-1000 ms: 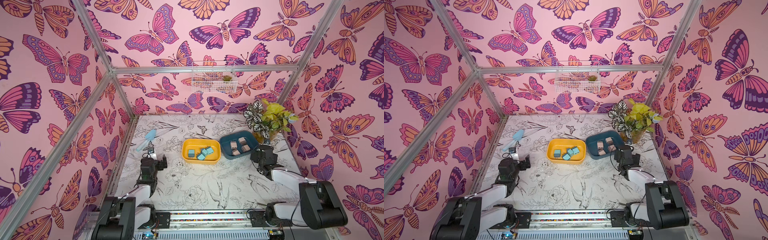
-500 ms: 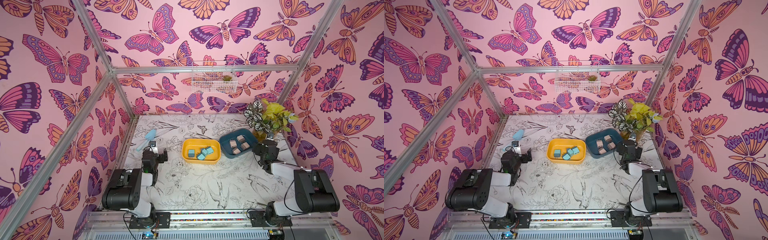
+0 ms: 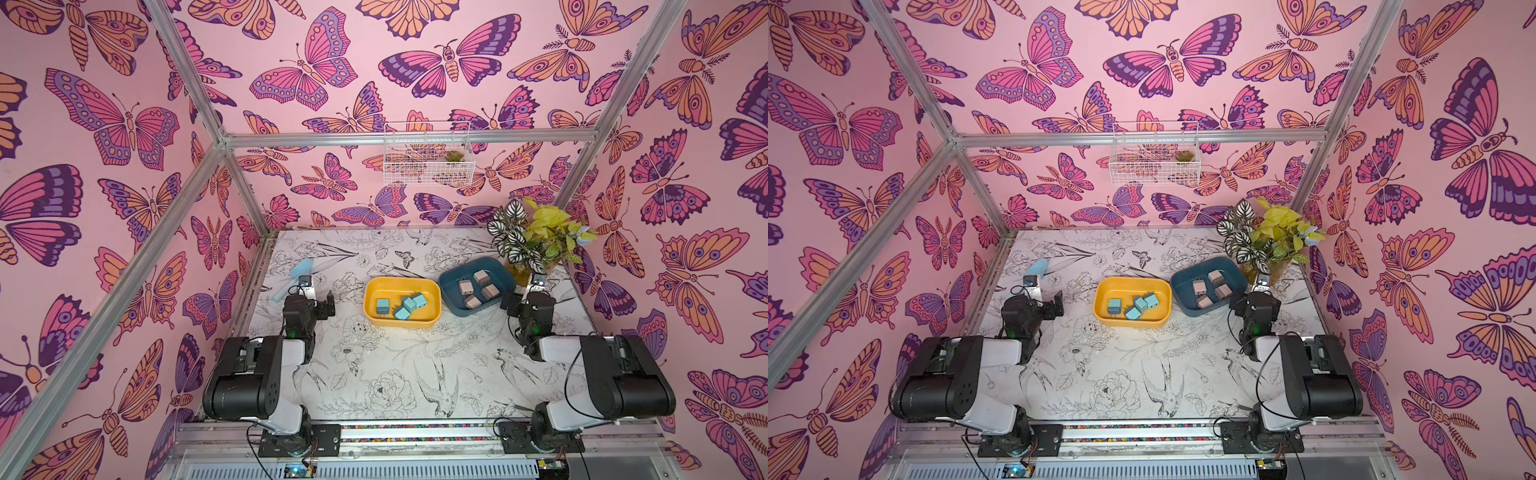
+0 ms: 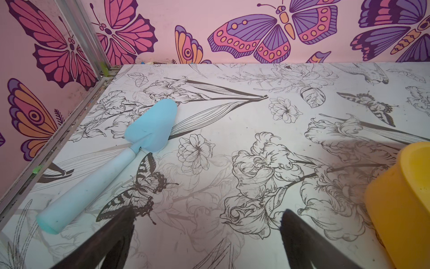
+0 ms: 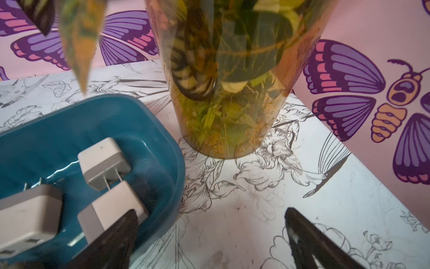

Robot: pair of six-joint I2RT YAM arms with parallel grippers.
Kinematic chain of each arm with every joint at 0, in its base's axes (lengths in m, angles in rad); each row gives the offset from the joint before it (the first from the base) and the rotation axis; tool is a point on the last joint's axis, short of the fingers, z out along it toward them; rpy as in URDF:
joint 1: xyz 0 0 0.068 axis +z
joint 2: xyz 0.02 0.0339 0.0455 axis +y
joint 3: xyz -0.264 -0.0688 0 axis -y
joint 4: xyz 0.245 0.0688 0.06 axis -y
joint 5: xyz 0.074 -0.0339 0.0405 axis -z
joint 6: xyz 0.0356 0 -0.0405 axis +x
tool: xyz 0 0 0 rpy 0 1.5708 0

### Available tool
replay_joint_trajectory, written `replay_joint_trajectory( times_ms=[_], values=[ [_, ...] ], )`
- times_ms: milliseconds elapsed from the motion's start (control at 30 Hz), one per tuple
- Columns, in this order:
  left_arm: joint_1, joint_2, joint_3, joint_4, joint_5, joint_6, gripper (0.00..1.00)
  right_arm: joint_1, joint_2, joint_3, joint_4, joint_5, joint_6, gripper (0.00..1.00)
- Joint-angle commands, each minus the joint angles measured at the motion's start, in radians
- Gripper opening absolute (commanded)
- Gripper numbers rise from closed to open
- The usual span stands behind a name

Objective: Place the plugs by color into the storage box
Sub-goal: Reset both arms

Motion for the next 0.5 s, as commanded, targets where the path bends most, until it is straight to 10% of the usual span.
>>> replay_joint_trajectory(
  times_ms=[0,467],
  values=[
    [0.000,-0.004,-0.006,-0.009,0.024,0.012,0.99,0.002,-0.016,-0.014,0.050,-0.016,-0.021,0.99],
    [0.000,0.006,-0.005,0.006,0.023,0.009,0.99,0.004,-0.011,0.014,0.014,-0.011,-0.020,0.99]
  ],
)
